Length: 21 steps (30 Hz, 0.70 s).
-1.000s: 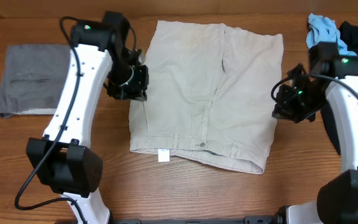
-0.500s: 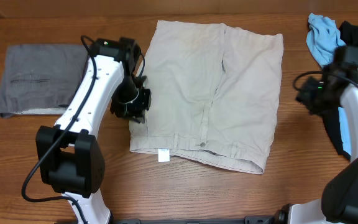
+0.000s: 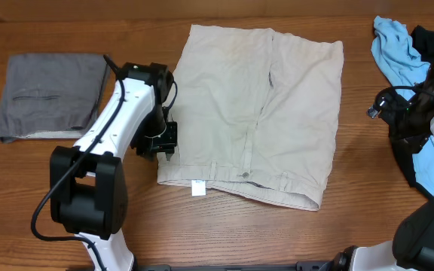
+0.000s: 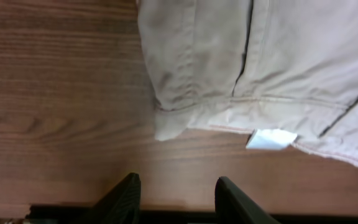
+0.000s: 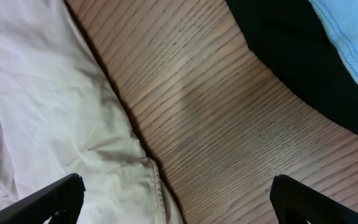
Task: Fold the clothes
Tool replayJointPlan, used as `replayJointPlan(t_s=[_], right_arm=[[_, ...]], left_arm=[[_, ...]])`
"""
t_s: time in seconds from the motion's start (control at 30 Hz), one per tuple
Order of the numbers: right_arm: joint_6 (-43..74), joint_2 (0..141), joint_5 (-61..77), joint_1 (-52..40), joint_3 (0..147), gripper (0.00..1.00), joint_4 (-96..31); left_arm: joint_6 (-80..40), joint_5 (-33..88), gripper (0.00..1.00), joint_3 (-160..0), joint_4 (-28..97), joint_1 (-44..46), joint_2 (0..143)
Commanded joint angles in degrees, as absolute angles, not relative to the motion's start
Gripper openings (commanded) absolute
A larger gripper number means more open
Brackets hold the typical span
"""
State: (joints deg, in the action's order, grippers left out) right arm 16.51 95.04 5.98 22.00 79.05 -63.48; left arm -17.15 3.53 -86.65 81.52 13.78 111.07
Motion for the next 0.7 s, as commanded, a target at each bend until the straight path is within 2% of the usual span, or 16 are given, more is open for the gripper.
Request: replayJointPlan(t_s=[0.0, 0.1, 0.27, 0.53, 0.67], right_arm=[[17.0, 94.7, 6.1, 21.9, 78.9, 1.0, -63.2], [17.0, 94.7, 6.1, 21.9, 78.9, 1.0, -63.2], [17.0, 94.7, 6.1, 21.9, 78.9, 1.0, -63.2], [17.0, 94.7, 6.1, 21.9, 78.9, 1.0, -63.2], [17.0, 94.7, 6.1, 21.9, 78.9, 1.0, -63.2]], left_arm=[[-21.9, 0.8, 0.42, -84.4, 80.2, 15.9, 111.6], [-24.4, -0.7, 0.44, -82.7, 78.0, 17.7, 111.6], [-28.4, -5.6, 0.55, -78.8, 74.3, 19.5, 111.6], [-27.7, -4.9, 0.55, -72.6, 64.1, 19.5, 111.6], [-27.2, -4.9, 0.55, -72.5, 62.8, 19.5, 111.6]])
